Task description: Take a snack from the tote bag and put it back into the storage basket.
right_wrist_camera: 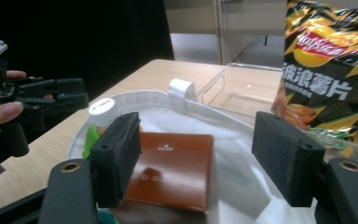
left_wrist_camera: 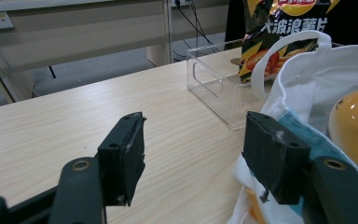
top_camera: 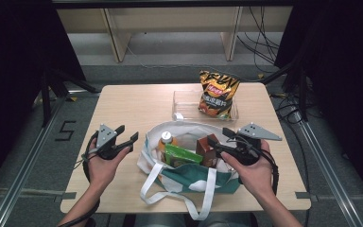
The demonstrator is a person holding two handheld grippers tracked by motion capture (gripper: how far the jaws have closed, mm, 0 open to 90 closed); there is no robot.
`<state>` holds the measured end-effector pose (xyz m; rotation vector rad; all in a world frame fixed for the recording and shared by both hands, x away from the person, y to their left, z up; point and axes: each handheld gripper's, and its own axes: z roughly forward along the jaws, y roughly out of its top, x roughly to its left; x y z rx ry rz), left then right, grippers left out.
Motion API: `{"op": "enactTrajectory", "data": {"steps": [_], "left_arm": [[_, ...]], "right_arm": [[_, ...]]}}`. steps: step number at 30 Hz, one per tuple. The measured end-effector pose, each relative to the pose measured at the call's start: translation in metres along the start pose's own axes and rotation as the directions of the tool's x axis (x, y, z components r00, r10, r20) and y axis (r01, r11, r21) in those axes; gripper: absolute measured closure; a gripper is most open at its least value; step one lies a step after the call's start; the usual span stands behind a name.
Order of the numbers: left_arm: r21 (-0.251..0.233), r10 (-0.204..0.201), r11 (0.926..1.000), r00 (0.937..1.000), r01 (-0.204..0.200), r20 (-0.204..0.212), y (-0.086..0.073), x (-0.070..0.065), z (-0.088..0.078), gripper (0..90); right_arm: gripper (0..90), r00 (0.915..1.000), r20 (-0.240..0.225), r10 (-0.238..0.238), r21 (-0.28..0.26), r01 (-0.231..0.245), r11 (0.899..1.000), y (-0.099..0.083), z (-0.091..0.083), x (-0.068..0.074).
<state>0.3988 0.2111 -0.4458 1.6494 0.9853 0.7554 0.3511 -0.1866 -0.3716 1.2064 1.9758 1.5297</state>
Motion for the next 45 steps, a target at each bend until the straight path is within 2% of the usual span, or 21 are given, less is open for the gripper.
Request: {"op": "enactTrajectory", "data": {"steps": [2,3,6,7,8,10,13,16,17,19,20,25,28,29,31,32,34,35,37,43,45], "left_arm": [[0.000,-0.001,1.0000,1.0000,0.001,0.001,0.000,0.000,0.000,38.2],[0.000,-0.001,1.0000,1.0000,0.001,0.001,0.000,0.000,0.000,38.3],[0.000,-0.001,1.0000,1.0000,0.001,0.002,0.000,0.000,0.000,38.3],[0.000,0.001,1.0000,1.0000,-0.001,0.001,0.000,0.000,0.000,38.3],[0.001,0.002,1.0000,1.0000,-0.002,0.001,0.000,0.001,0.000,38.3],[0.001,-0.001,1.0000,1.0000,0.001,0.000,0.000,0.001,0.000,38.3],[-0.001,0.000,1.0000,1.0000,0.000,0.000,0.000,0.001,0.000,38.3],[0.000,0.000,1.0000,1.0000,0.000,0.000,0.000,0.000,0.000,38.3],[0.000,0.001,1.0000,1.0000,-0.001,0.001,0.000,0.001,0.000,38.3],[0.000,0.000,1.0000,1.0000,0.000,0.001,0.000,0.001,0.000,38.3],[0.000,0.001,1.0000,1.0000,-0.001,0.001,0.000,0.001,0.000,38.3],[0.000,0.001,1.0000,1.0000,-0.001,0.002,0.000,0.001,0.000,38.3],[0.000,0.001,1.0000,1.0000,-0.001,0.001,0.000,0.001,0.000,38.2],[-0.001,0.001,1.0000,1.0000,-0.001,0.001,0.000,0.001,0.000,38.2],[-0.001,0.002,1.0000,1.0000,-0.002,0.002,0.000,0.001,0.000,38.2],[0.000,0.002,1.0000,1.0000,-0.002,0.002,0.000,0.001,0.000,38.2],[-0.001,0.001,1.0000,1.0000,-0.001,0.001,0.000,0.001,0.000,38.2],[-0.001,0.001,1.0000,1.0000,-0.001,0.001,0.000,0.001,-0.001,38.2],[-0.001,0.002,1.0000,1.0000,-0.002,0.002,0.000,0.001,0.000,38.2],[0.000,0.001,1.0000,1.0000,-0.001,0.002,0.000,0.001,-0.001,38.2],[0.000,0.007,1.0000,1.0000,-0.007,0.001,0.000,0.001,-0.001,38.2]], "right_arm": [[32.2,0.9998,-0.001,-0.017,0.002,0.017,1.000,-0.002,0.002,0.002],[31.9,0.9999,-0.012,-0.002,0.007,0.002,1.000,-0.002,0.003,0.005],[31.1,0.9998,-0.016,-0.010,0.023,0.011,1.000,-0.004,0.005,0.007],[30.9,0.9995,-0.003,-0.033,0.015,0.033,0.999,-0.005,0.005,0.007],[30.7,0.9999,-0.016,0.005,0.018,-0.004,1.000,-0.006,0.006,0.010],[30.2,0.9997,-0.022,0.006,0.021,-0.005,1.000,-0.006,0.007,0.011],[29.2,0.9989,-0.019,-0.043,0.033,0.043,0.999,-0.006,0.009,0.012],[27.6,0.9993,-0.033,-0.020,0.038,0.021,0.999,-0.008,0.012,0.016],[27.0,0.9990,-0.029,-0.034,0.040,0.035,0.999,-0.009,0.013,0.015],[26.2,0.9996,-0.029,-0.007,0.053,0.008,0.999,-0.011,0.014,0.019],[26.2,0.9991,-0.016,-0.039,0.048,0.039,0.998,-0.011,0.015,0.017],[25.1,0.9979,-0.021,-0.062,0.069,0.063,0.996,-0.017,0.020,0.017],[25.2,0.9991,-0.023,-0.035,0.082,0.037,0.996,-0.020,0.023,0.019],[25.2,0.9986,-0.014,-0.051,0.084,0.052,0.995,-0.021,0.024,0.017],[25.9,0.9984,-0.025,-0.051,0.090,0.053,0.995,-0.023,0.025,0.017],[26.7,0.9967,-0.012,-0.080,0.076,0.080,0.994,-0.024,0.026,0.015],[28.0,0.9984,-0.010,-0.055,0.104,0.056,0.993,-0.025,0.026,0.016],[28.4,0.9951,-0.007,-0.099,0.086,0.099,0.991,-0.025,0.027,0.013],[30.3,0.9969,-0.019,-0.076,0.088,0.077,0.993,-0.026,0.027,0.013],[37.5,0.9982,0.010,-0.059,0.082,0.058,0.995,-0.025,0.022,0.013],[38.3,0.9970,0.005,-0.077,0.073,0.076,0.994,-0.024,0.022,0.011]]}}
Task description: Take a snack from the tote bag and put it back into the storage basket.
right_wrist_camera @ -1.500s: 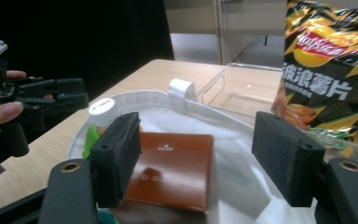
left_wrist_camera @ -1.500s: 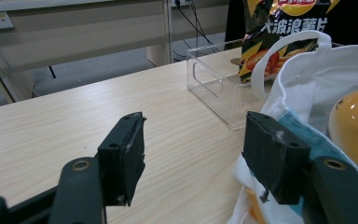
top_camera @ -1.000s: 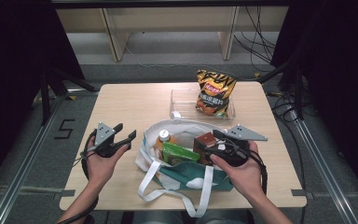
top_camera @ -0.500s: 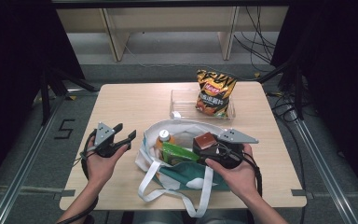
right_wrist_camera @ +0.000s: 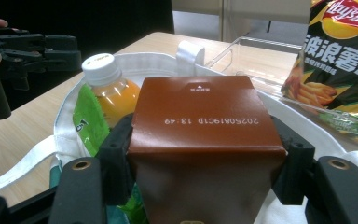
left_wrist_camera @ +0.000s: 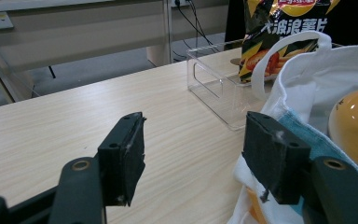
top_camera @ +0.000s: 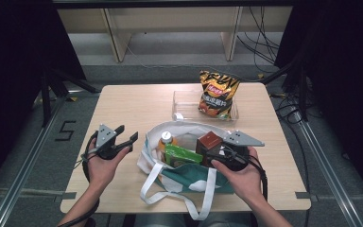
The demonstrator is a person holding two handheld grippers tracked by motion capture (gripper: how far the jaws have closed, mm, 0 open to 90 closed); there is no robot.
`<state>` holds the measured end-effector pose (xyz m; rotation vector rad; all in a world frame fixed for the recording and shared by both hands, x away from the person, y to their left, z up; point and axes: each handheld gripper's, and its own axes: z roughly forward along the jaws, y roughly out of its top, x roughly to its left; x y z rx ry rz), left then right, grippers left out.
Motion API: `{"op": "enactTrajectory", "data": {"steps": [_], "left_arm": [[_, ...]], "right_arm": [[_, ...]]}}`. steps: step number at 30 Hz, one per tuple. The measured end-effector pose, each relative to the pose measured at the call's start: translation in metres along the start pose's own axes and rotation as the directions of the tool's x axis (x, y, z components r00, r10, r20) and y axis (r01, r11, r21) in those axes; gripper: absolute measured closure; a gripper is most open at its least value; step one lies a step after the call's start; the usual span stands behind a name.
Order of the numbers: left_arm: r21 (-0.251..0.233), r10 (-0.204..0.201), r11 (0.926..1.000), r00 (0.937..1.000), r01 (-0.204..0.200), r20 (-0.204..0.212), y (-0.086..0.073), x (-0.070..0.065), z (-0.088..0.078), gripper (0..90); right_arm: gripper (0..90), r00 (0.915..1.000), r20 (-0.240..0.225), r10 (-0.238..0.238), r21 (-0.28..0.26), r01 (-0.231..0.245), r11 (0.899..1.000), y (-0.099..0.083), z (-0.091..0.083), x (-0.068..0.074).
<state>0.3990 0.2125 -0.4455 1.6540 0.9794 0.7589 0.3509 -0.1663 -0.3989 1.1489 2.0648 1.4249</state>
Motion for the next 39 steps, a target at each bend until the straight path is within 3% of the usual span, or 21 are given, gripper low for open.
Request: {"op": "enactTrajectory", "data": {"steps": [3,4,5,7,8,12,14,16,17,18,19,28,30,36,39], "left_arm": [[-0.001,-0.005,1.0000,1.0000,0.005,-0.001,0.000,-0.001,0.000,38.2],[-0.002,-0.006,1.0000,1.0000,0.006,-0.001,0.000,-0.001,0.000,38.2],[-0.001,-0.006,1.0000,1.0000,0.006,-0.001,0.000,-0.001,0.000,38.2],[-0.001,-0.005,1.0000,1.0000,0.005,-0.001,0.000,0.000,0.000,38.2],[-0.001,-0.002,1.0000,1.0000,0.002,0.000,0.000,0.000,0.000,38.2],[-0.002,-0.005,1.0000,1.0000,0.005,0.000,0.000,0.000,0.000,38.2],[-0.001,-0.006,1.0000,1.0000,0.006,0.000,0.000,0.000,0.000,38.2],[-0.001,-0.002,1.0000,1.0000,0.002,-0.001,0.000,0.000,0.000,38.2],[-0.001,-0.004,1.0000,1.0000,0.004,-0.001,0.000,0.000,0.000,38.2],[-0.001,-0.007,1.0000,1.0000,0.007,-0.002,0.000,-0.001,0.000,38.2],[-0.001,-0.006,1.0000,1.0000,0.006,-0.002,0.000,-0.001,0.000,38.2],[0.001,-0.002,1.0000,1.0000,0.002,-0.003,0.000,0.000,0.000,38.2],[0.000,-0.005,1.0000,1.0000,0.005,-0.003,0.000,-0.001,0.000,38.2],[-0.001,-0.008,1.0000,1.0000,0.008,-0.003,-0.001,0.000,0.000,38.2],[0.000,-0.007,1.0000,1.0000,0.007,-0.003,0.000,-0.001,0.000,38.2]], "right_arm": [[38.6,1.0000,0.001,0.003,-0.003,-0.003,1.000,0.000,-0.001,-0.001],[38.7,0.9994,0.018,-0.028,-0.009,0.028,1.000,0.001,-0.002,-0.003],[38.8,1.0000,0.006,0.004,-0.010,-0.004,1.000,0.000,-0.002,-0.002],[38.8,0.9998,0.007,-0.017,-0.009,0.017,1.000,0.002,-0.003,-0.004],[38.8,0.9999,0.010,0.007,-0.015,-0.006,1.000,0.002,-0.004,-0.003],[38.9,0.9996,0.010,0.026,-0.045,-0.025,0.999,0.008,-0.009,-0.003],[38.9,0.9998,0.018,-0.002,-0.059,0.003,0.998,0.013,-0.014,-0.005],[38.9,0.9997,0.017,0.015,-0.079,-0.013,0.997,0.017,-0.017,-0.005],[39.0,0.9987,0.024,0.045,-0.066,-0.043,0.997,0.019,-0.020,-0.003],[39.0,0.9995,0.026,0.015,-0.088,-0.013,0.996,0.023,-0.022,-0.006],[39.0,0.9993,0.026,0.026,-0.089,-0.024,0.996,0.025,-0.024,-0.006],[39.2,0.9982,0.052,0.028,-0.178,-0.018,0.984,0.054,-0.045,-0.013],[39.2,0.9969,0.061,0.050,-0.189,-0.037,0.981,0.061,-0.051,-0.014],[39.2,0.9957,0.081,0.045,-0.223,-0.026,0.974,0.078,-0.063,-0.018],[39.3,0.9942,0.096,0.048,-0.254,-0.022,0.967,0.089,-0.070,-0.021]]}}
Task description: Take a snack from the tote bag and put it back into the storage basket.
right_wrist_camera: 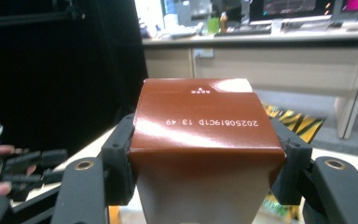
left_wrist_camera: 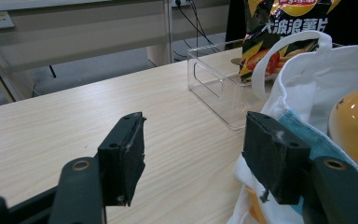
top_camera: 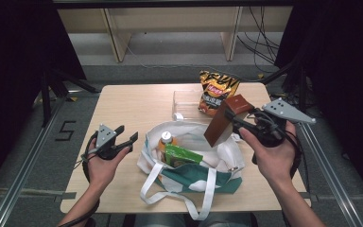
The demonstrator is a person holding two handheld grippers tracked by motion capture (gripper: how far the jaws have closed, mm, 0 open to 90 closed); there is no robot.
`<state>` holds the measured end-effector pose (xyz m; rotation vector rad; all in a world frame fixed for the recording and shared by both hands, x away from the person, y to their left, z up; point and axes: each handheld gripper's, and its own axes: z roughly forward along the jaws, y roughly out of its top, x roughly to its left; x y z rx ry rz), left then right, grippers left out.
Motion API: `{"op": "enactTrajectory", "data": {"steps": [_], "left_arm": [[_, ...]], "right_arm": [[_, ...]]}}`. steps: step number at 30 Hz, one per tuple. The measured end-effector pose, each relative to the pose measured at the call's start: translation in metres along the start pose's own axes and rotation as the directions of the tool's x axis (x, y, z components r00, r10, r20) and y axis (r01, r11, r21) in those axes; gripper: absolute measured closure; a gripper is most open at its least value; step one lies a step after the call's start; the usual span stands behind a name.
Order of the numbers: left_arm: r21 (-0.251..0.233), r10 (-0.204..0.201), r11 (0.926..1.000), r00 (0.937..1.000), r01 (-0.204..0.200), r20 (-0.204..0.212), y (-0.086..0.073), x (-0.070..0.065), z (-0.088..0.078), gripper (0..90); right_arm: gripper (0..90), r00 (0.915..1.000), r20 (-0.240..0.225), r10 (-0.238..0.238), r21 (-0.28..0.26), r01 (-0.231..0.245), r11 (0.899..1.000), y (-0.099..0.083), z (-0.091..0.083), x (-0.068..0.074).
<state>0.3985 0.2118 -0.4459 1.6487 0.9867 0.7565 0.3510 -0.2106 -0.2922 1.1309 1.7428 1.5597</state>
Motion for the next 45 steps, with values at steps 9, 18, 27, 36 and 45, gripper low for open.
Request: {"op": "enactTrajectory", "data": {"steps": [9,18,27,36,45], "left_arm": [[-0.001,-0.003,1.0000,1.0000,0.003,0.005,0.000,0.000,0.001,38.1],[0.001,-0.005,1.0000,1.0000,0.005,0.001,0.000,0.002,0.000,38.1],[0.002,-0.005,1.0000,1.0000,0.005,0.003,-0.001,0.002,0.000,38.1],[0.005,-0.003,1.0000,1.0000,0.003,0.003,-0.001,0.002,0.000,38.0],[0.001,-0.003,1.0000,1.0000,0.003,0.008,-0.002,0.003,0.001,38.0]], "right_arm": [[39.3,0.9963,0.081,-0.028,-0.071,0.034,0.997,0.033,0.010,-0.019],[39.3,0.9821,0.188,0.005,-0.062,0.006,0.998,0.033,0.052,-0.048],[39.3,0.9645,0.264,0.001,-0.035,0.009,0.999,0.013,0.084,-0.061],[39.3,0.9483,0.317,-0.005,-0.017,0.011,1.000,0.000,0.102,-0.068],[39.3,0.9399,0.341,-0.010,-0.003,0.011,1.000,-0.014,0.113,-0.073]]}}
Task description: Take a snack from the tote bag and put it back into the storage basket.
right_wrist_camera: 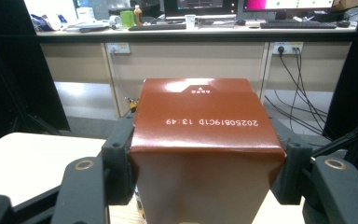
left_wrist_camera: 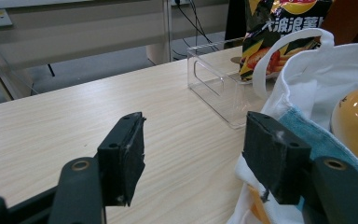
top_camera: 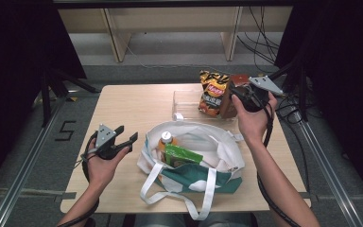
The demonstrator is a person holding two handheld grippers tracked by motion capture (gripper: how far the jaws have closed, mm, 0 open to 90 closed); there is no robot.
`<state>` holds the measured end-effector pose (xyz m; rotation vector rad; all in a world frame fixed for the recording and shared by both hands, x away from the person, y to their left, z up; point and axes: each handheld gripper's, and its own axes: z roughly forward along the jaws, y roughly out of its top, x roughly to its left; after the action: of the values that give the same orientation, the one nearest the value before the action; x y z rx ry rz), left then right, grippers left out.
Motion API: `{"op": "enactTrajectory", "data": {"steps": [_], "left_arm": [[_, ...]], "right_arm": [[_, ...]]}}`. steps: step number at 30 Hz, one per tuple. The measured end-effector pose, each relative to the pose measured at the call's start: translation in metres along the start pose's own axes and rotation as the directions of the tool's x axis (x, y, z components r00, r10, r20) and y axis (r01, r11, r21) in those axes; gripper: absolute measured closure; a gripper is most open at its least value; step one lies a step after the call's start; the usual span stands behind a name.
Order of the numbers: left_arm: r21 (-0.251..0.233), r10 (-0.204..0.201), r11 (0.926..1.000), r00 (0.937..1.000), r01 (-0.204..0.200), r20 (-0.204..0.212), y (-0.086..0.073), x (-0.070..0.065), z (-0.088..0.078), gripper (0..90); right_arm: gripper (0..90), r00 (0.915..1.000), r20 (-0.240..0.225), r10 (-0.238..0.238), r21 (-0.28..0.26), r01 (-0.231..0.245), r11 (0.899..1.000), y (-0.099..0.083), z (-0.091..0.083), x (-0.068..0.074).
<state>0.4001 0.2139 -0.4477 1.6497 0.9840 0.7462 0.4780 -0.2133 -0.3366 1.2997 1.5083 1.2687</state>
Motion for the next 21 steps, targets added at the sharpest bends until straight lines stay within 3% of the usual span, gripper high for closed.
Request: {"op": "enactTrajectory", "data": {"steps": [9,13,15,16,21], "left_arm": [[0.007,0.002,1.0000,1.0000,-0.002,0.000,-0.0002,-0.0008,-0.0005,37.9],[0.005,0.003,1.0000,1.0000,-0.003,0.001,-0.0003,-0.0011,0.0000,38.0],[0.003,0.002,1.0000,1.0000,-0.002,0.002,-0.0004,-0.0013,0.0000,37.9],[0.004,0.004,1.0000,1.0000,-0.004,0.002,-0.0003,-0.0012,-0.0001,38.0],[0.004,0.003,1.0000,1.0000,-0.003,0.002,-0.0005,-0.0011,0.0001,37.9]], "right_arm": [[39.3,0.9994,0.021,0.027,-0.003,-0.026,1.000,-0.0029,0.0055,-0.0023],[39.4,0.9962,0.042,0.077,-0.002,-0.077,0.997,-0.0018,0.0051,-0.0031],[39.4,0.9974,0.044,0.056,-0.009,-0.056,0.998,-0.0019,0.0067,-0.0056],[39.4,0.9960,0.048,0.076,0.000,-0.076,0.997,-0.0020,0.0064,-0.0040],[39.3,0.9972,0.053,0.052,-0.009,-0.051,0.999,-0.0020,0.0089,-0.0042]]}}
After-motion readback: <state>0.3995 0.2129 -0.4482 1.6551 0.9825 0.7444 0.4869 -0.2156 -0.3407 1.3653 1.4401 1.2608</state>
